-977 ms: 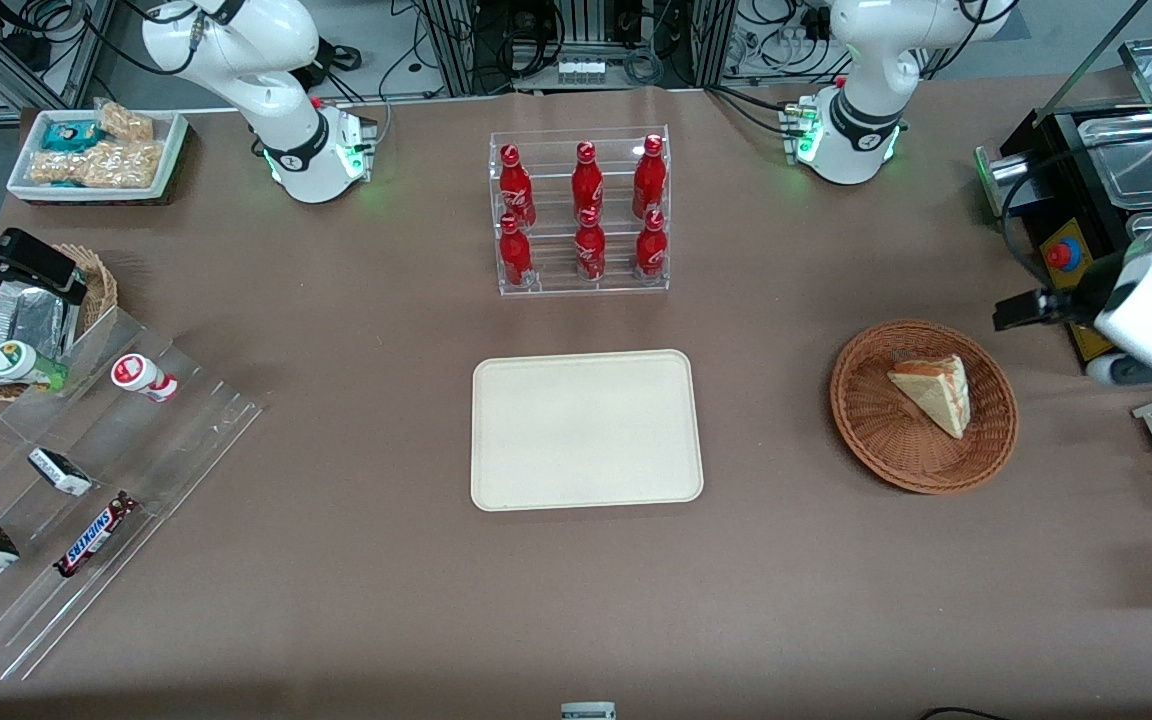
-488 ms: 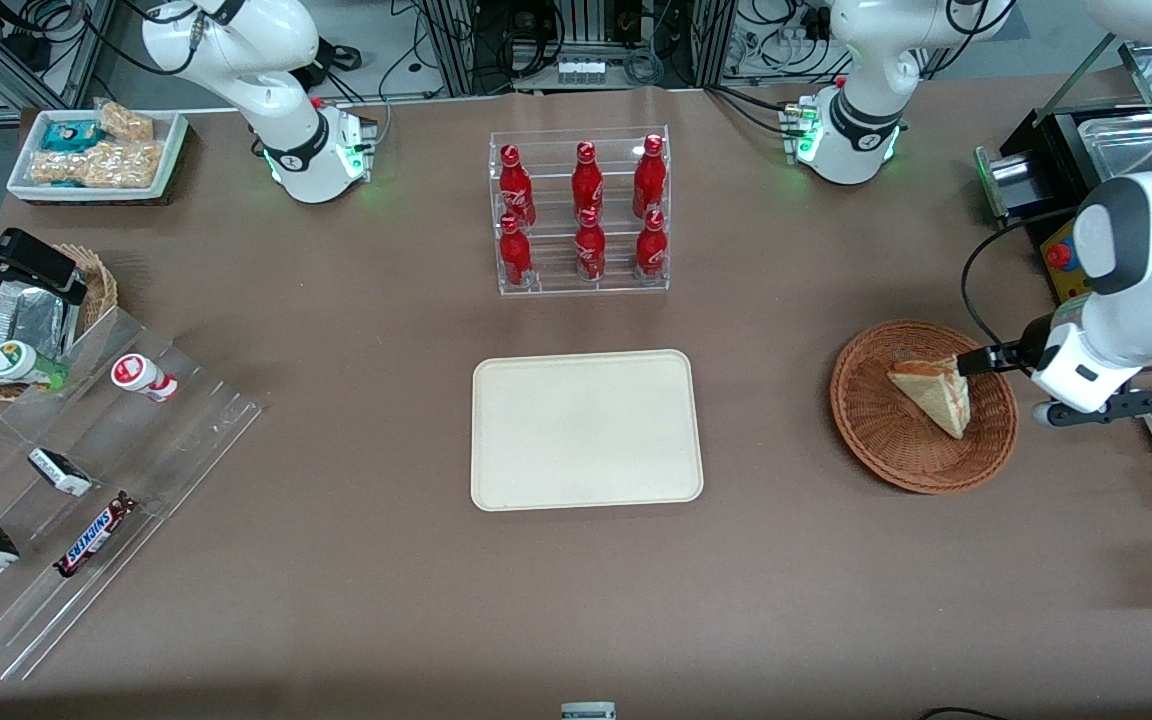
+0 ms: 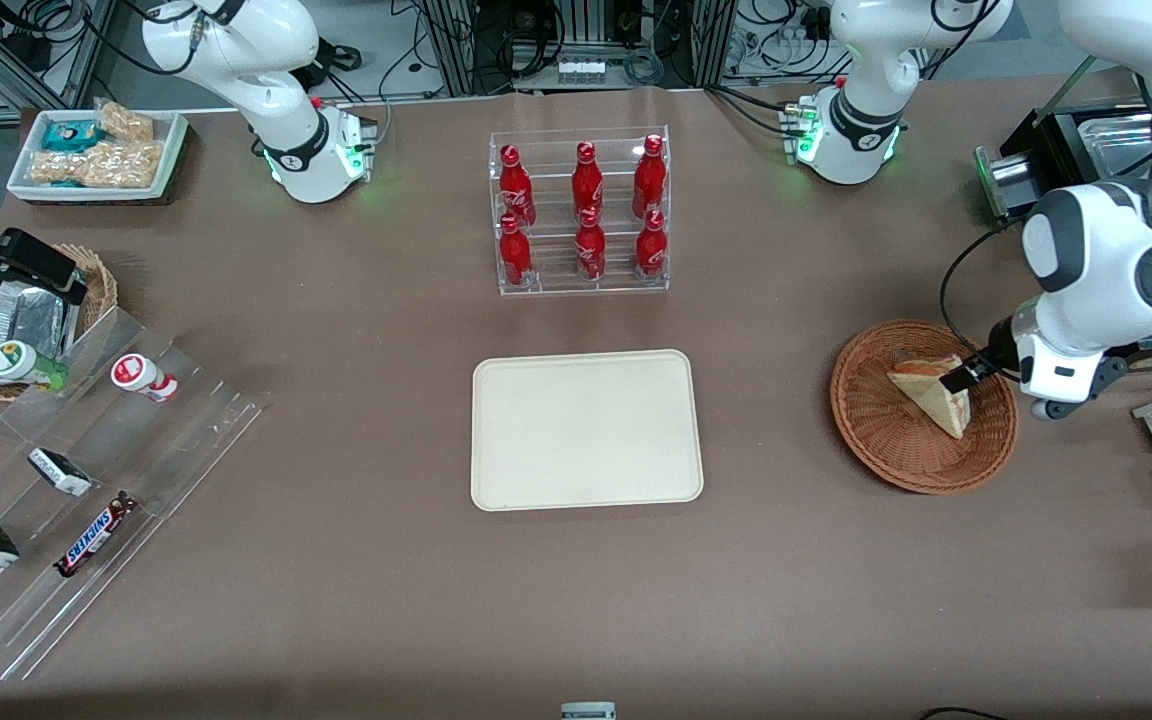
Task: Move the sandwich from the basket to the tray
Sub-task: 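Lower the open left gripper over the sandwich in the wicker basket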
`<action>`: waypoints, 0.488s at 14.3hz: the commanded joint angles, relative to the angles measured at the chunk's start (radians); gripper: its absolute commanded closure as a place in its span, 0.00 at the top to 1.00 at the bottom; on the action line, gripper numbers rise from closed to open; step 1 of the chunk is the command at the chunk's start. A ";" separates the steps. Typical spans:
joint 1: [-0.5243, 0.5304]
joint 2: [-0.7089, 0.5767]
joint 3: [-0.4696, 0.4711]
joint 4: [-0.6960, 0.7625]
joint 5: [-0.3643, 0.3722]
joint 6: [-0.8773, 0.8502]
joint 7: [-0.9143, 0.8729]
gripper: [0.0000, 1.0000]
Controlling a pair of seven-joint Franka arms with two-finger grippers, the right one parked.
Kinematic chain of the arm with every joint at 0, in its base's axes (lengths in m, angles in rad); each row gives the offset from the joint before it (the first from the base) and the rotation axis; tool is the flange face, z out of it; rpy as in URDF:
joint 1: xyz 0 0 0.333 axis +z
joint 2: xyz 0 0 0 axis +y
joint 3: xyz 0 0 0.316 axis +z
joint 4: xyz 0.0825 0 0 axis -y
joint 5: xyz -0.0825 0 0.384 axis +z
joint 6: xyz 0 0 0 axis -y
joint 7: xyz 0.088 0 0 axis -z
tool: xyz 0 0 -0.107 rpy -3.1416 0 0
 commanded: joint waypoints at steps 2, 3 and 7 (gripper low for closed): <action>-0.003 -0.002 0.004 -0.058 0.001 0.095 -0.245 1.00; -0.003 0.018 0.004 -0.058 0.001 0.109 -0.259 1.00; -0.003 0.098 0.004 -0.050 -0.010 0.173 -0.296 0.71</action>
